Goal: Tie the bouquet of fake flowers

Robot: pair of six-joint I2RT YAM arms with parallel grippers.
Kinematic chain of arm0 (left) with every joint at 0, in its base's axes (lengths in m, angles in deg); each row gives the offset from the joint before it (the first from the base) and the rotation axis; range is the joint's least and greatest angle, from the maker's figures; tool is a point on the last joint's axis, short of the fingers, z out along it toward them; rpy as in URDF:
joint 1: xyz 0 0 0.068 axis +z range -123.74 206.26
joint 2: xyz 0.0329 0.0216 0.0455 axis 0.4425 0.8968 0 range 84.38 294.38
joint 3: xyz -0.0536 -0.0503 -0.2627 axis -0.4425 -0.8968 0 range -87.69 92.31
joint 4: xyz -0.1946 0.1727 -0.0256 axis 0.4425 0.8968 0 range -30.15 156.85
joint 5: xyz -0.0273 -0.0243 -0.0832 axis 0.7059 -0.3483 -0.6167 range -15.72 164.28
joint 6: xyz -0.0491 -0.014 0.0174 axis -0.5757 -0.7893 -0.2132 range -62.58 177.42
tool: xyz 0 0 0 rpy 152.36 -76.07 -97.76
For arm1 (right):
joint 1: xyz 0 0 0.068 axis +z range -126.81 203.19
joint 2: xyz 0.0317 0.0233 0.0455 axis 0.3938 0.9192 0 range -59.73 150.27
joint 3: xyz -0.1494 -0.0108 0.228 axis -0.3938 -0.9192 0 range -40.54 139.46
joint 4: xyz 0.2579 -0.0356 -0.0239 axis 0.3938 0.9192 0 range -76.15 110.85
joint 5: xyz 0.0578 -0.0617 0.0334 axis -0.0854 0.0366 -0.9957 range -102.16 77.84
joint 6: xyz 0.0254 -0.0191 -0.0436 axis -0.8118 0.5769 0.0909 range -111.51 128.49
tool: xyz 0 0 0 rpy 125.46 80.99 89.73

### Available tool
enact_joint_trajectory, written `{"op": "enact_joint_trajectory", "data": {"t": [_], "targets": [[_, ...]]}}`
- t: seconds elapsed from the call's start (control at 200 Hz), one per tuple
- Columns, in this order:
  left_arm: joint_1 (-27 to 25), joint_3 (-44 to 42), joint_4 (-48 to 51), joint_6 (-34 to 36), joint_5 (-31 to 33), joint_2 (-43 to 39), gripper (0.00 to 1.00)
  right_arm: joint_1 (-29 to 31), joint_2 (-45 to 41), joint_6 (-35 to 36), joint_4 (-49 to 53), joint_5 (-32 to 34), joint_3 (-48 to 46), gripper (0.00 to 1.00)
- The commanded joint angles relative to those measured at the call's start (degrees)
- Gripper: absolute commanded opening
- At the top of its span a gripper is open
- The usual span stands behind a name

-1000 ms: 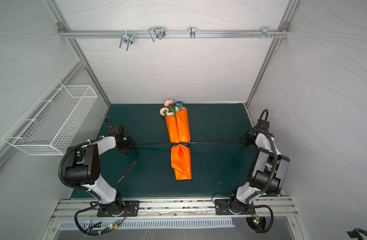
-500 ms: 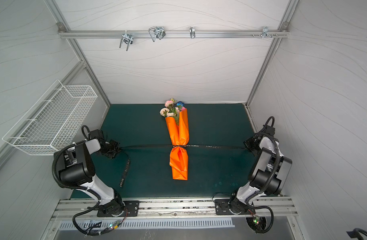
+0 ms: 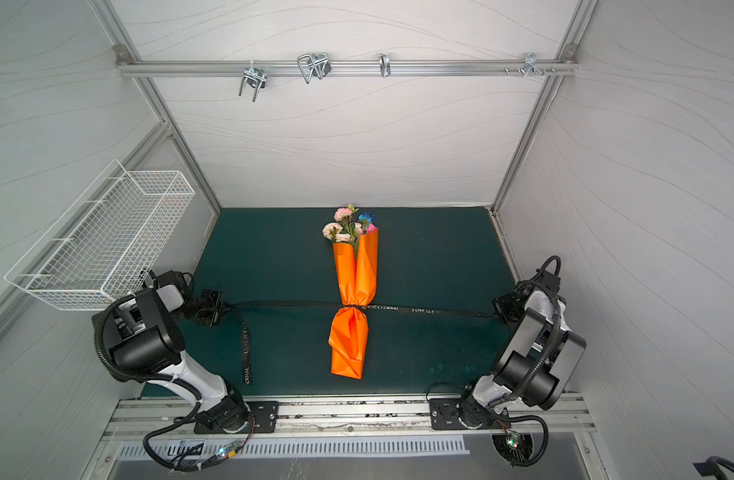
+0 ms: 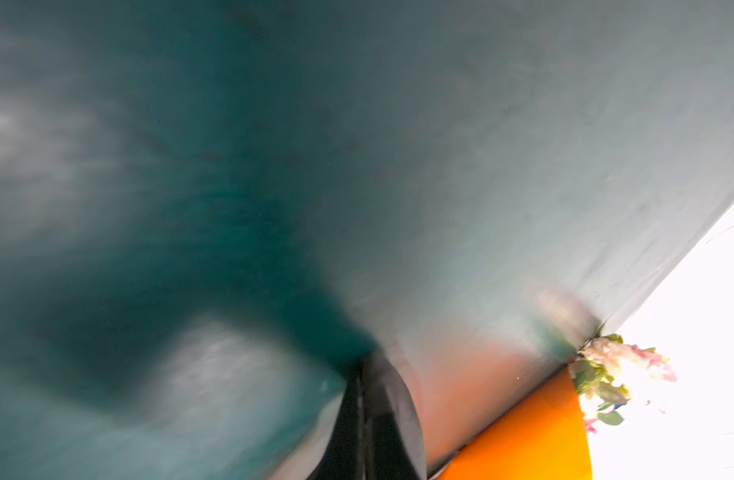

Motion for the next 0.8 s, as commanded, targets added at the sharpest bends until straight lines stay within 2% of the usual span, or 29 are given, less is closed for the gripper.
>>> {"op": "enact_joint_trajectory", "data": {"t": [0.0, 0.17, 0.25, 0.375, 0.495, 0.615, 0.795], "targets": [[5.19, 2.04, -8.0, -1.85, 14.09, 0.29, 0.0, -4.65, -1.74, -0.35, -8.8, 11.48, 1.94, 0.0], [5.06, 1.3, -10.27, -0.68, 11.15, -0.58, 0.0, -4.98, -1.8, -0.64, -9.58, 7.78, 2.03, 0.0], [2.79, 0.88, -11.16, 0.08, 9.45, -2.04, 0.0, -3.22, -2.04, -0.57, -10.4, 6.4, 1.77, 0.0], [-5.39, 0.62, -9.77, 1.62, 11.6, -6.15, 0.0, 1.46, -2.41, -0.16, -10.33, 5.67, 2.61, 0.0], [-13.59, -1.23, -10.74, 0.46, 12.41, -10.38, 0.0, 5.92, -2.93, 0.47, -9.78, 6.16, 3.92, 0.0], [-21.63, -2.31, -11.88, -1.29, 13.9, -13.19, 0.0, 7.86, -3.11, -0.16, -9.73, 5.77, 4.58, 0.0], [-27.64, -0.28, -12.57, -1.02, 12.95, -12.31, 0.0, 10.49, -2.38, -1.03, -10.03, 4.95, 5.16, 0.0]]}}
